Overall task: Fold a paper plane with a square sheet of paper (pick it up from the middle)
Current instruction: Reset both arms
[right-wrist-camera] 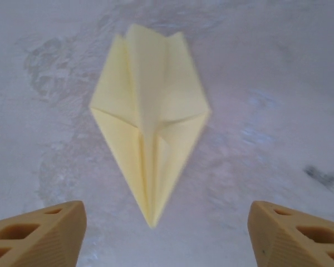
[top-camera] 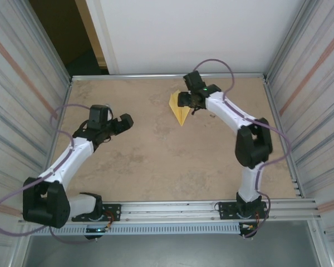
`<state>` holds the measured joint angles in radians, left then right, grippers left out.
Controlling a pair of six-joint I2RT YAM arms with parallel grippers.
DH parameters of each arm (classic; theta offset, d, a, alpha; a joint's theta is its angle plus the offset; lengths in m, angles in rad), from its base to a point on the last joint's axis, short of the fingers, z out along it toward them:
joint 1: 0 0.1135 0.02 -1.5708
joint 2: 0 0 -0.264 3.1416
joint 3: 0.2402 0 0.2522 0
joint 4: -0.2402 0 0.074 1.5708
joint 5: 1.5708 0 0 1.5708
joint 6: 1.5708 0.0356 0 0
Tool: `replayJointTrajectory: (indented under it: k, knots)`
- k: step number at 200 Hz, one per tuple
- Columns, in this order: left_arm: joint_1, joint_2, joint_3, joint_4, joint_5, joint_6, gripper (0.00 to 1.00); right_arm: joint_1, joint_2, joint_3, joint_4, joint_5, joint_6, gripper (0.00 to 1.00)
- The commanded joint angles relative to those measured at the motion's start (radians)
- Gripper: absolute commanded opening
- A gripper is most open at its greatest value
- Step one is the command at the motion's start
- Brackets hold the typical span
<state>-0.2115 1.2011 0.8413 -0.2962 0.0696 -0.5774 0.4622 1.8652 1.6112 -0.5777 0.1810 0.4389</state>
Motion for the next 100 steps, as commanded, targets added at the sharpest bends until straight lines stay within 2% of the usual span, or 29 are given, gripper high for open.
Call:
replayJointTrajectory:
  k: [1,11,42,66,100]
  knots:
    - [0.018,-0.082,-0.047,0.044,-0.188,0.075,0.99,-0.07,-0.207,-0.198,0.137,0.089,0.001,0.9]
    - [0.028,-0.112,-0.086,0.083,-0.249,0.091,0.99,-0.096,-0.296,-0.314,0.193,0.143,-0.004,1.0]
    - [0.065,-0.179,-0.221,0.248,-0.408,0.172,0.99,-0.195,-0.51,-0.613,0.321,0.289,-0.03,0.99]
    - [0.117,-0.187,-0.285,0.32,-0.44,0.241,0.99,-0.269,-0.597,-0.79,0.406,0.381,-0.035,0.99]
    - [0.131,-0.148,-0.391,0.537,-0.456,0.403,0.99,-0.38,-0.617,-0.956,0.557,0.327,-0.025,0.99]
